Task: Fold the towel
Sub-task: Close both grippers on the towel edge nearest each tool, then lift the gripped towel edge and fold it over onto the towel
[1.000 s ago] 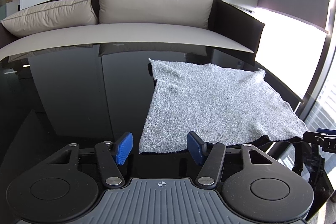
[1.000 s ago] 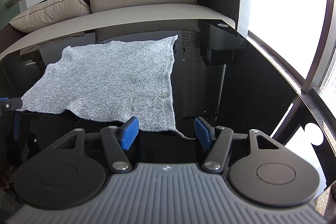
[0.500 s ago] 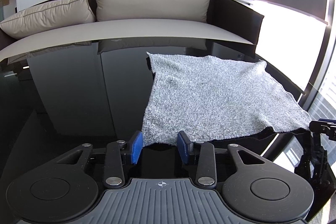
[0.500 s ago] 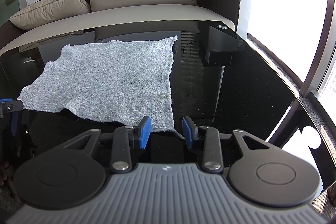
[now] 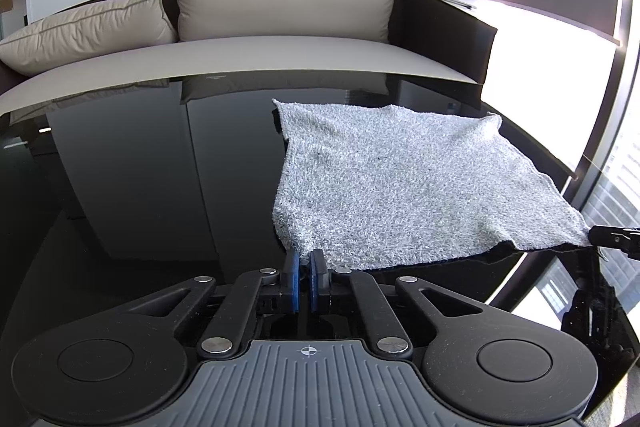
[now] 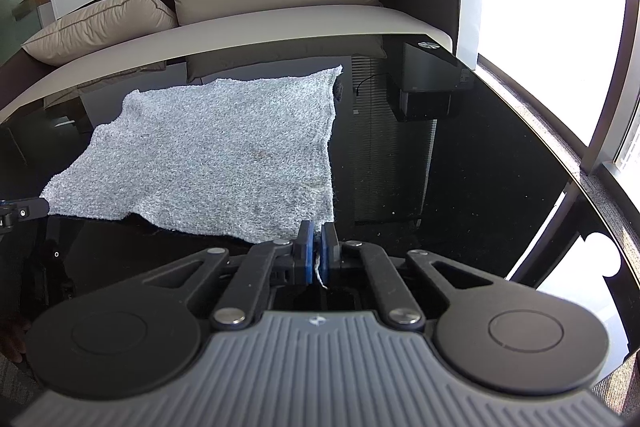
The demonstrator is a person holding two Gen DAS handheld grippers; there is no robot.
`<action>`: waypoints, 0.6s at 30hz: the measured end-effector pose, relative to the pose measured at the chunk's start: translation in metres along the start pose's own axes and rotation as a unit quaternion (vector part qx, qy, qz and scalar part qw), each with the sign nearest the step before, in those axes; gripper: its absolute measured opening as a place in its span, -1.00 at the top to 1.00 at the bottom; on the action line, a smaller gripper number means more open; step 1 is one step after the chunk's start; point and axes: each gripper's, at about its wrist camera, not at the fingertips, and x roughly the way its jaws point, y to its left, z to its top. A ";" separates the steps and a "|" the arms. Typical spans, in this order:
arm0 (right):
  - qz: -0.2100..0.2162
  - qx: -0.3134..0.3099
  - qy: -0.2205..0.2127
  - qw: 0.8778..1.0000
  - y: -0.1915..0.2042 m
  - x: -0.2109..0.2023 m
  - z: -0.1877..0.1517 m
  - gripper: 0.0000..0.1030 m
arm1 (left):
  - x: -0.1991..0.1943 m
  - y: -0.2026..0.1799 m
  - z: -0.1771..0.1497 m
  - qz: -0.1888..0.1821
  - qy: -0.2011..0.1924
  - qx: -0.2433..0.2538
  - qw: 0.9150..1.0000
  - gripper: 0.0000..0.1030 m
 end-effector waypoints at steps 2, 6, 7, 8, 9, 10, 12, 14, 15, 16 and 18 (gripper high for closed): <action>0.001 0.002 -0.004 1.000 0.000 -0.002 0.001 0.94 | -0.001 0.000 0.000 -0.001 -0.002 -0.001 1.000 0.93; 0.003 0.004 -0.007 1.000 -0.001 -0.006 0.001 0.94 | -0.009 -0.001 0.000 -0.004 -0.009 -0.005 1.000 0.93; 0.004 0.005 -0.010 1.000 -0.002 -0.008 0.001 0.94 | -0.011 -0.001 -0.001 -0.005 -0.010 -0.006 1.000 0.93; 0.005 0.005 -0.013 1.000 -0.002 -0.010 0.001 0.94 | -0.014 -0.001 -0.001 -0.007 -0.011 -0.006 1.000 0.93; 0.005 0.007 -0.017 1.000 -0.003 -0.013 0.002 0.94 | -0.017 -0.002 -0.002 -0.007 -0.014 -0.006 1.000 0.92; 0.006 0.009 -0.022 1.000 -0.004 -0.016 0.002 0.94 | -0.020 -0.003 -0.003 -0.008 -0.016 -0.006 1.000 0.93; 0.008 0.014 -0.029 0.999 -0.005 -0.021 0.004 0.94 | -0.026 -0.004 -0.004 -0.009 -0.021 -0.008 1.000 0.93; 0.010 0.018 -0.037 0.999 -0.007 -0.026 0.006 0.94 | -0.033 -0.006 -0.005 -0.011 -0.027 -0.008 1.000 0.93; 0.011 0.018 -0.042 0.999 -0.008 -0.029 0.006 0.94 | -0.036 -0.007 -0.005 -0.012 -0.029 -0.008 0.999 0.93; 0.011 0.019 -0.047 0.999 -0.008 -0.033 0.007 0.94 | -0.039 -0.008 -0.005 -0.013 -0.031 -0.007 0.999 0.93; 0.013 0.020 -0.053 0.998 -0.009 -0.039 0.008 0.94 | -0.046 -0.010 -0.007 -0.014 -0.033 -0.008 0.999 0.93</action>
